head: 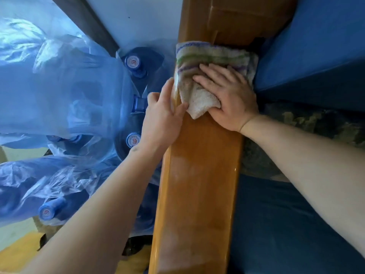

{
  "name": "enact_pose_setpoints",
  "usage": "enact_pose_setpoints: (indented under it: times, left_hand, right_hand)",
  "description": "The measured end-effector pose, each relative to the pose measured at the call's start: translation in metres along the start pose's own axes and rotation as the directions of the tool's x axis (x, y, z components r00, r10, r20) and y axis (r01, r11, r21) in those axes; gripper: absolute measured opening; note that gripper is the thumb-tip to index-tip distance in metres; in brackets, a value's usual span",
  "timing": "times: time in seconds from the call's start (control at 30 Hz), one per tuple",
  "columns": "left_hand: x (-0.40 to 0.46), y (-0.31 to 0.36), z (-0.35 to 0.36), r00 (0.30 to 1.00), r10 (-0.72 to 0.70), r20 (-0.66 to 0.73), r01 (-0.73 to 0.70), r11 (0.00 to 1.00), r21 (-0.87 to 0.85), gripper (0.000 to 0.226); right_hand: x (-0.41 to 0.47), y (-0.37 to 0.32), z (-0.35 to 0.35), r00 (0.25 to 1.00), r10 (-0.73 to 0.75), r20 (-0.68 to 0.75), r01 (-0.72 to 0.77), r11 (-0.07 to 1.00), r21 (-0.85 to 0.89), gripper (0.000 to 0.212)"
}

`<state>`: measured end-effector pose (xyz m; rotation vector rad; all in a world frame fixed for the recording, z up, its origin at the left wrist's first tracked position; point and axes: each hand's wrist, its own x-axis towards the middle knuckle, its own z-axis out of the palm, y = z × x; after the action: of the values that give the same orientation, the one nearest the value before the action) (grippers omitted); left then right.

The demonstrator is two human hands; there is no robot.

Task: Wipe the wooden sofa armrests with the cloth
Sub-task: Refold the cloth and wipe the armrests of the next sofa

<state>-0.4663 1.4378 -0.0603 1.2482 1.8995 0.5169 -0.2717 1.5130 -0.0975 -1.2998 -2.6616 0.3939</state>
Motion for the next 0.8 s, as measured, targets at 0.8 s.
enact_pose_setpoints:
  times: [0.8]
  left_hand:
    - [-0.092,-0.042,0.000,0.822,0.365,0.437,-0.554,0.689,0.467,0.081]
  right_hand:
    - [-0.108,-0.120,0.026,0.993,0.105,0.050,-0.106,0.994,0.010,0.061]
